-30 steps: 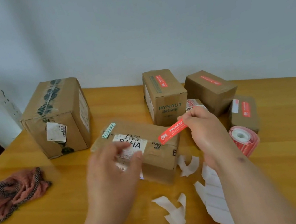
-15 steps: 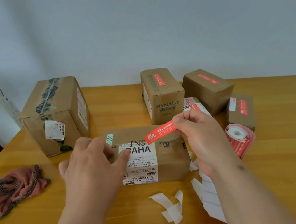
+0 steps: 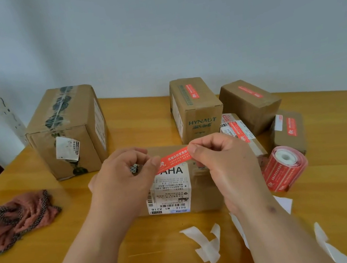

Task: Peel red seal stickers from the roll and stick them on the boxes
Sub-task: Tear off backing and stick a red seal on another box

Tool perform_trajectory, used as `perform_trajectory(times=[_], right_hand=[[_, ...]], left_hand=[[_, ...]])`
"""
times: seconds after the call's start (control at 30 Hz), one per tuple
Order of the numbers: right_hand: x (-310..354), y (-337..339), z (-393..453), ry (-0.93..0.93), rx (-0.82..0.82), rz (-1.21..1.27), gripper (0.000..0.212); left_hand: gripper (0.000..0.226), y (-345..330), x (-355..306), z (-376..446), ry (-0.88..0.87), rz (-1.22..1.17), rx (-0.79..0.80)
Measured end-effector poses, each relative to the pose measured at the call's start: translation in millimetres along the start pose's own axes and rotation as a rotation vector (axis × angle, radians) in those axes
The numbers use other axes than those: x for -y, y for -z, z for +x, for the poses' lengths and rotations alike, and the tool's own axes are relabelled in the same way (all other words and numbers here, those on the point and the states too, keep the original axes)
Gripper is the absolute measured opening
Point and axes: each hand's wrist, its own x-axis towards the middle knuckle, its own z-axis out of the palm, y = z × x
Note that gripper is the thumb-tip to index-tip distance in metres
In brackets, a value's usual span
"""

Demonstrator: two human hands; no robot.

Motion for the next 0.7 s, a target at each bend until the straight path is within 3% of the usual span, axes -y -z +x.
perform_trajectory(times=[0.2,0.4,0.5,0.7], right_hand=[[-5.1,-5.9,4.2,0.070,-0.027,-0.271,0.005],[-7.6,-16.0,4.6,0.204,-0.105,-0.599,0.008],[-5.6,-16.8,4.2,0.253,-0.118,-0.778,0.014],[-5.5,-17.4,6.0,0.273,-0.102,-0.844,0.014]], left_hand=[[0.020,0.8,2.8,12.5,0.065,-0.052,0.029],[0.026,-0.9,-3.5,33.7,-0.088,0.329,0.083],[0.021,-4.6,0.8,38.1,-0.116,0.389,0.113],[0.021,-10.2,6.6,37.3,-0.148,0.402,0.077]])
